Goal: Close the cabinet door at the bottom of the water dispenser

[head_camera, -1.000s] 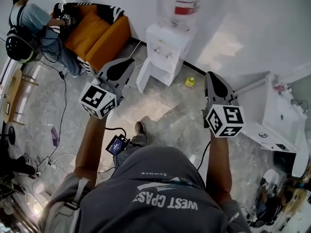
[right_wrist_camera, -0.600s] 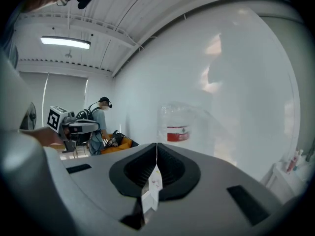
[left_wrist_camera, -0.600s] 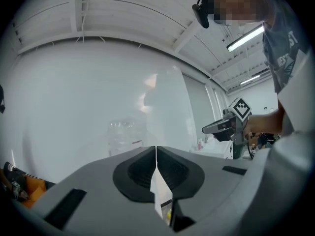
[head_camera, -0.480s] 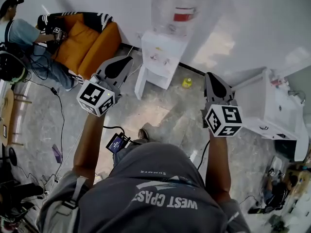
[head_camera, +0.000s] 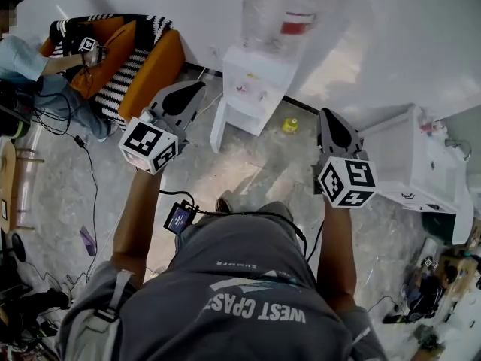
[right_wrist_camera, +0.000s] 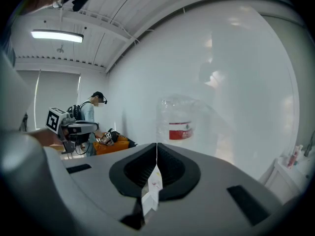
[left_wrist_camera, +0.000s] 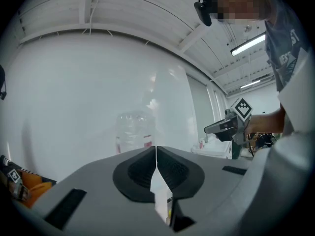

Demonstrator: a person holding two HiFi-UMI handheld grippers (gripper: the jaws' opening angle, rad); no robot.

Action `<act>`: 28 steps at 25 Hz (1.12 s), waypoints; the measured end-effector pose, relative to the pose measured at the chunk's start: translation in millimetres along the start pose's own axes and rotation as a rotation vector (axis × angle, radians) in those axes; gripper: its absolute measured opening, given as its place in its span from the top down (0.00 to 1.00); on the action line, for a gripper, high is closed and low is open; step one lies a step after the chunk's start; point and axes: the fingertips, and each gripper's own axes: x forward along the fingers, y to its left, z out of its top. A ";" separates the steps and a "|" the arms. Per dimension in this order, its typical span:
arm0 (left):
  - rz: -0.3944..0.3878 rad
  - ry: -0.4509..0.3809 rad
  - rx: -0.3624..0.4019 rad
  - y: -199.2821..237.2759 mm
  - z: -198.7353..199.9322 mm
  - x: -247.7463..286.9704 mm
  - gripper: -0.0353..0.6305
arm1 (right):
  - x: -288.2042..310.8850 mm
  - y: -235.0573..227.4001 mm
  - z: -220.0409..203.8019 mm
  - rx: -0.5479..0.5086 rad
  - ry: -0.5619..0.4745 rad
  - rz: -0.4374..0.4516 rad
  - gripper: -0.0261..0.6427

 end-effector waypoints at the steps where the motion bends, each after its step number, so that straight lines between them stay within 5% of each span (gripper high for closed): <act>1: 0.003 0.004 -0.004 3.6 -2.1 0.2 0.91 | 3.1 1.1 -1.6 -0.002 0.007 0.001 0.92; 14: 0.076 0.139 -0.043 33.4 -61.4 22.2 0.91 | 58.4 -38.4 -44.6 0.018 0.114 0.040 0.92; 28: 0.111 0.343 -0.153 76.5 -205.3 63.3 0.91 | 154.2 -61.3 -158.7 0.092 0.268 0.058 0.92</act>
